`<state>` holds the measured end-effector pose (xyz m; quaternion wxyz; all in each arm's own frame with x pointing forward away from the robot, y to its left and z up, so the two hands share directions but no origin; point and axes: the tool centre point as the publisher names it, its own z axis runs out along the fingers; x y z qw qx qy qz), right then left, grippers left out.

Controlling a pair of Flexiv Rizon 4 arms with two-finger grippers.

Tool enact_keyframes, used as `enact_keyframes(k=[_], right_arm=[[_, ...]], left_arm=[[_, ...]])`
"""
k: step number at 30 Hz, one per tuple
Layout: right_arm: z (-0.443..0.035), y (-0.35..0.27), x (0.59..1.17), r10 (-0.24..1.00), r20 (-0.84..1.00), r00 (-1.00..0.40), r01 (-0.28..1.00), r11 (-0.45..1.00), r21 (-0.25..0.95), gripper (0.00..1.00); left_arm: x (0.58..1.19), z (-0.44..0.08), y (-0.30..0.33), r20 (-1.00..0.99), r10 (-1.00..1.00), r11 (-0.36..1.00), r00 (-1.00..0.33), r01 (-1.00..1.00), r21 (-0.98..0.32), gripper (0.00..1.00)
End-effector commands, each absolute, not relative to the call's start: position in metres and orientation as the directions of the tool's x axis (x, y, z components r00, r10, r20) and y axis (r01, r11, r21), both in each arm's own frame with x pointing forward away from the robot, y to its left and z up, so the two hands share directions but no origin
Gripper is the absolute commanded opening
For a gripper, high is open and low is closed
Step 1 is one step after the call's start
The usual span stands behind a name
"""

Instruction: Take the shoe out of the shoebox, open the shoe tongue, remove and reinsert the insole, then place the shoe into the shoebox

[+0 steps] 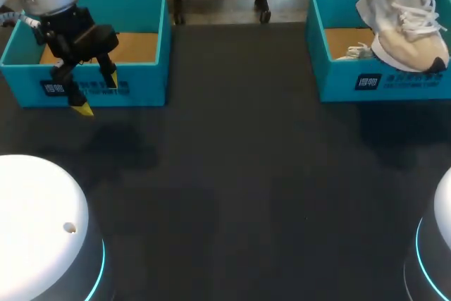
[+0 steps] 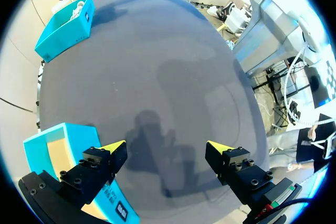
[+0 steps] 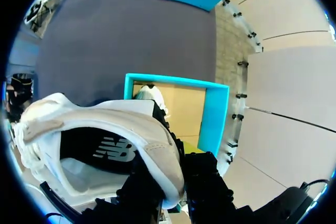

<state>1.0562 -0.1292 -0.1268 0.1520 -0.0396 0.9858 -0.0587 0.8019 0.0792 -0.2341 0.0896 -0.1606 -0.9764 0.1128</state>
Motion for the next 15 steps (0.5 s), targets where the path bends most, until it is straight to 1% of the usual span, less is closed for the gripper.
enact_keyframes(k=[1, 3, 5, 10, 15], right_arm=[[-0.132, -0.149, 1.084, -0.064, -0.316, -0.947, -0.047, 0.997, -0.06, 0.0], [-0.136, -0.163, 1.101, -0.05, -0.328, -0.943, -0.034, 0.998, -0.052, 0.0], [-0.14, -0.174, 1.116, -0.058, -0.337, -0.94, -0.031, 0.996, -0.085, 0.0], [-0.152, -0.205, 1.144, -0.053, -0.343, -0.938, -0.028, 0.997, -0.076, 0.0], [-0.153, -0.221, 1.16, -0.07, -0.335, -0.94, -0.028, 0.991, -0.128, 0.0]], left_arm=[[0.801, -0.234, 0.08, 0.138, 0.334, 0.923, -0.932, 0.295, -0.246, 1.0], [0.801, -0.234, 0.08, 0.138, 0.334, 0.923, -0.932, 0.295, -0.246, 1.0], [0.801, -0.234, 0.08, 0.138, 0.334, 0.923, -0.932, 0.295, -0.246, 1.0], [0.801, -0.234, 0.08, 0.138, 0.334, 0.923, -0.932, 0.295, -0.246, 1.0], [0.801, -0.234, 0.08, 0.138, 0.334, 0.923, -0.932, 0.295, -0.246, 1.0]])
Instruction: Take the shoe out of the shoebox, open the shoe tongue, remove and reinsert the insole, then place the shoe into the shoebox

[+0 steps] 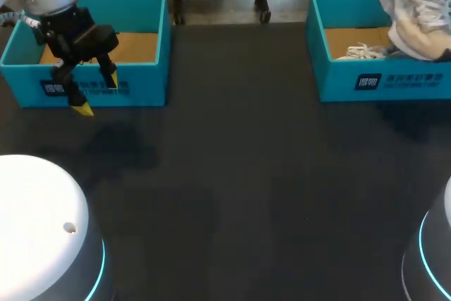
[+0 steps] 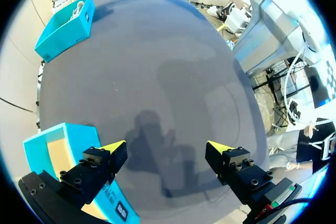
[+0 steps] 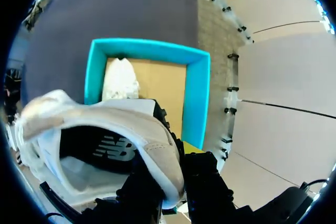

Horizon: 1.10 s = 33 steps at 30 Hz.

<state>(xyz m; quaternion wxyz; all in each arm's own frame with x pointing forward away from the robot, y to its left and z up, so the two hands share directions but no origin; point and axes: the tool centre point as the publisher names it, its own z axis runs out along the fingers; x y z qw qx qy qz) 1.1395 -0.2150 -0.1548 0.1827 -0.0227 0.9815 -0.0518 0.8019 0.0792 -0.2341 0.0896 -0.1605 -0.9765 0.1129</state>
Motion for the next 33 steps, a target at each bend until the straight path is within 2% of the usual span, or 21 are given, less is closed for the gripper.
enact_keyframes(k=[1, 5, 9, 14, 16, 29, 31, 33], right_arm=[[-0.152, -0.223, 1.163, -0.059, -0.338, -0.939, -0.017, 0.992, -0.127, 0.0], [-0.148, -0.238, 1.172, 0.052, -0.334, -0.941, 0.105, 0.984, -0.141, 0.0], [-0.147, -0.257, 1.176, 0.307, -0.325, -0.895, 0.358, 0.927, -0.112, 0.0], [-0.147, -0.273, 1.17, 0.587, -0.31, -0.748, 0.644, 0.755, -0.123, 0.0], [-0.148, -0.281, 1.162, 0.699, -0.309, -0.645, 0.749, 0.658, -0.074, 0.0], [-0.148, -0.281, 1.162, 0.699, -0.309, -0.645, 0.749, 0.658, -0.074, 0.0], [-0.153, -0.282, 1.167, 0.751, -0.327, -0.574, 0.812, 0.572, -0.113, 0.0], [-0.158, -0.29, 1.166, 0.816, -0.294, -0.498, 0.863, 0.498, -0.081, 0.0]], left_arm=[[0.801, -0.234, 0.08, 0.138, 0.334, 0.923, -0.932, 0.295, -0.246, 1.0], [0.801, -0.234, 0.08, 0.138, 0.334, 0.923, -0.932, 0.295, -0.246, 1.0], [0.801, -0.234, 0.08, 0.138, 0.334, 0.923, -0.932, 0.295, -0.246, 1.0], [0.801, -0.234, 0.08, 0.138, 0.334, 0.923, -0.932, 0.295, -0.246, 1.0], [0.801, -0.234, 0.08, 0.138, 0.334, 0.923, -0.932, 0.295, -0.246, 1.0], [0.801, -0.234, 0.08, 0.138, 0.334, 0.923, -0.932, 0.295, -0.246, 1.0], [0.801, -0.234, 0.08, 0.138, 0.334, 0.923, -0.932, 0.295, -0.246, 1.0], [0.801, -0.234, 0.08, 0.138, 0.334, 0.923, -0.932, 0.295, -0.246, 1.0]])
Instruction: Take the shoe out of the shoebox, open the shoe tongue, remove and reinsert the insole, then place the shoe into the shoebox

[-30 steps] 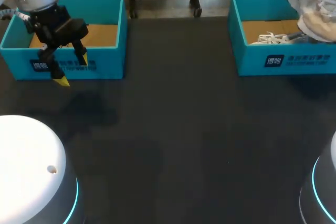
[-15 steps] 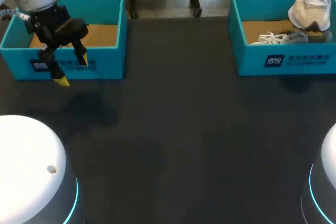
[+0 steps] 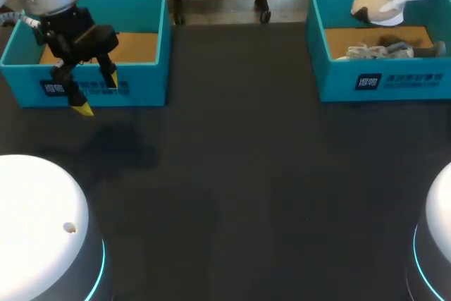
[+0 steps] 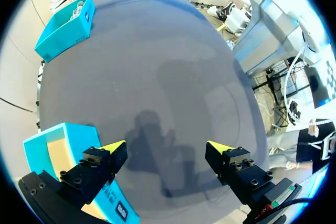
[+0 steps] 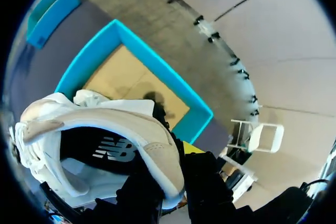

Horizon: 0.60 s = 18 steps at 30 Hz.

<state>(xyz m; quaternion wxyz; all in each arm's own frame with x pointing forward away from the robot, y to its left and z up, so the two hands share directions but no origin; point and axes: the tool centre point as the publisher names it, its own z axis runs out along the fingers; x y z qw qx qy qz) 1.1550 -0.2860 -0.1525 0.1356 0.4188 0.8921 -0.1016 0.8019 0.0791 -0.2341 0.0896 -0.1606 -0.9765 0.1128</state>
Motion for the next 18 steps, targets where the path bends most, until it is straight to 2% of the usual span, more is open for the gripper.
enact_keyframes(k=[1, 8, 12, 18], right_arm=[[-0.161, -0.293, 1.165, 0.839, -0.31, -0.448, 0.892, 0.445, -0.085, 0.0], [-0.168, -0.314, 1.148, 0.934, -0.304, -0.186, 0.981, 0.195, -0.002, 0.0], [-0.174, -0.328, 1.134, 0.949, -0.314, 0.036, 0.999, -0.041, -0.009, 0.0], [-0.174, -0.328, 1.134, 0.949, -0.314, 0.036, 0.999, -0.041, -0.009, 0.0]], left_arm=[[0.801, -0.234, 0.08, 0.138, 0.334, 0.923, -0.932, 0.295, -0.246, 1.0], [0.801, -0.234, 0.08, 0.138, 0.334, 0.923, -0.932, 0.295, -0.246, 1.0], [0.801, -0.234, 0.08, 0.138, 0.334, 0.923, -0.932, 0.295, -0.246, 1.0], [0.801, -0.234, 0.08, 0.138, 0.334, 0.923, -0.932, 0.295, -0.246, 1.0]])
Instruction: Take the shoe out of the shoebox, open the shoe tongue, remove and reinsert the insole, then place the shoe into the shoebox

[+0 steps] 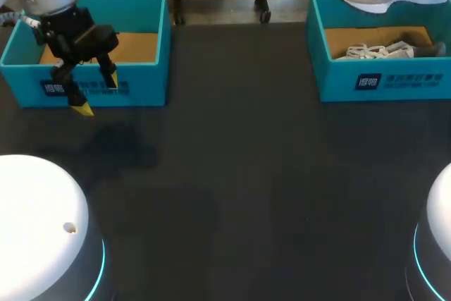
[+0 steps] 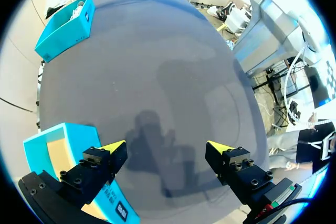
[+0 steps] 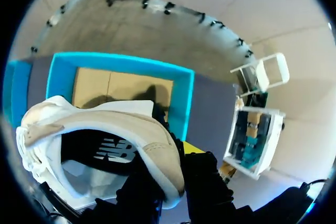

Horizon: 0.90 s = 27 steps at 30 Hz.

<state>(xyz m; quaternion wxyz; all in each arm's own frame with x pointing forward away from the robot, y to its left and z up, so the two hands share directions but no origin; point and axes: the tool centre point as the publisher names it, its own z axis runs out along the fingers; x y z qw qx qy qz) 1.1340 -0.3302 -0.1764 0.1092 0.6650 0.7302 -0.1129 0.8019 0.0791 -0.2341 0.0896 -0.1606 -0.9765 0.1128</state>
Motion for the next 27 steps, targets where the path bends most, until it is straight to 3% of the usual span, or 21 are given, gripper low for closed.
enact_keyframes(k=[1, 27], right_arm=[[-0.174, -0.328, 1.134, 0.949, -0.314, 0.036, 0.999, -0.041, -0.009, 0.0], [-0.232, -0.329, 1.12, 0.93, -0.366, 0.032, 0.999, -0.033, 0.004, 0.0]], left_arm=[[0.801, -0.234, 0.08, 0.138, 0.334, 0.923, -0.932, 0.295, -0.246, 1.0], [0.801, -0.234, 0.08, 0.138, 0.334, 0.923, -0.932, 0.295, -0.246, 1.0]])
